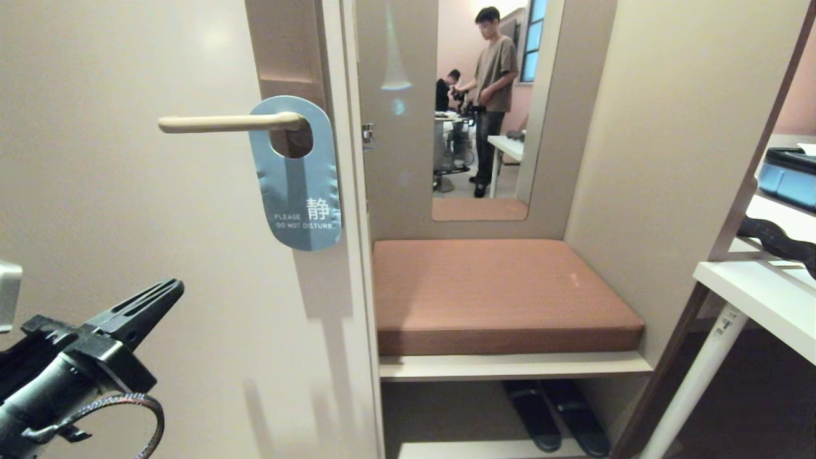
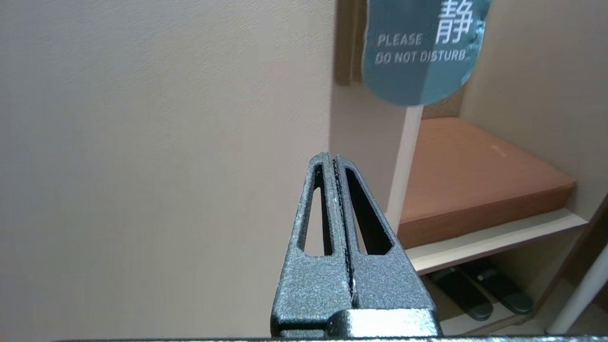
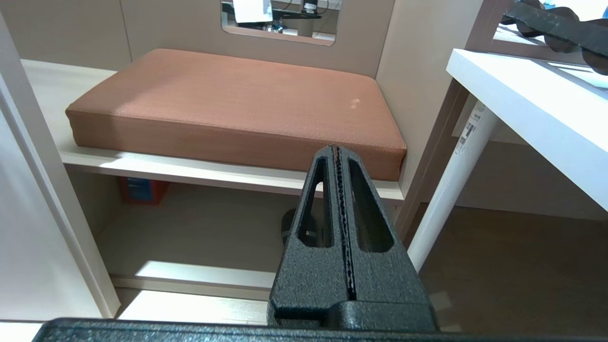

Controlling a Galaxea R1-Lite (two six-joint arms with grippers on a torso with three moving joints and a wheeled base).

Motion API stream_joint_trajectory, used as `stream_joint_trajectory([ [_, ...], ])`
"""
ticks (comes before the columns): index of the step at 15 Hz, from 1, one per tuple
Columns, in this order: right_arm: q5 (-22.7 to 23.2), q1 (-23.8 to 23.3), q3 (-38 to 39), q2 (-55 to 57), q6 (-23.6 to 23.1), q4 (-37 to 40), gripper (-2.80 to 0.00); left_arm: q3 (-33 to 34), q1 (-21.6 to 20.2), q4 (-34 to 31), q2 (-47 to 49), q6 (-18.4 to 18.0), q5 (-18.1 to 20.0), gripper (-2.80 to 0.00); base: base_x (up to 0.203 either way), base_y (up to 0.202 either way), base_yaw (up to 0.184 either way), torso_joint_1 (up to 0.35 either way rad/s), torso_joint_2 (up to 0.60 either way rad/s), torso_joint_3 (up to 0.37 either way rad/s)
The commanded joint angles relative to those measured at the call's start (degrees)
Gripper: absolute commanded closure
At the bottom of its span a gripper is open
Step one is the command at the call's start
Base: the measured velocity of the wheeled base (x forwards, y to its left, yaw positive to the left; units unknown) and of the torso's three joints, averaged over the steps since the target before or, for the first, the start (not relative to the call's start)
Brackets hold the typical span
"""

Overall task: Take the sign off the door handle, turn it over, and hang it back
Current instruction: Take down the sign

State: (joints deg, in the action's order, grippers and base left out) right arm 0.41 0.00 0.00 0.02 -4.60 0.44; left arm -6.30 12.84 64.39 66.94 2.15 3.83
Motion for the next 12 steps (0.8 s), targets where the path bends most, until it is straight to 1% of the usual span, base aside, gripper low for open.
stream_joint_trajectory([
  [1,0.0,0.0,0.0,0.0,-0.1,0.0,0.00,2.1,-0.6,0.4,-4.6,0.1,0.0,0.00,0.000,0.000,0.000,0.000,0.00,0.000],
  [3,0.0,0.0,0.0,0.0,-0.1,0.0,0.00,2.3,-1.3,0.4,-6.4,0.0,-1.1,0.00,0.000,0.000,0.000,0.000,0.00,0.000],
  [5,0.0,0.0,0.0,0.0,-0.1,0.0,0.00,2.5,-3.9,0.4,-7.8,-0.2,-1.6,0.00,0.000,0.000,0.000,0.000,0.00,0.000],
  [8,0.0,0.0,0.0,0.0,-0.1,0.0,0.00,5.6,-6.4,0.2,-12.3,-0.4,-1.6,0.00,0.000,0.000,0.000,0.000,0.00,0.000],
  [9,0.0,0.0,0.0,0.0,-0.1,0.0,0.00,5.9,-6.9,-1.0,-14.8,-0.6,-1.7,0.00,0.000,0.000,0.000,0.000,0.00,0.000],
  [12,0.0,0.0,0.0,0.0,-0.1,0.0,0.00,6.2,-7.6,-11.9,-26.1,-1.0,-1.7,0.00,0.000,0.000,0.000,0.000,0.00,0.000],
])
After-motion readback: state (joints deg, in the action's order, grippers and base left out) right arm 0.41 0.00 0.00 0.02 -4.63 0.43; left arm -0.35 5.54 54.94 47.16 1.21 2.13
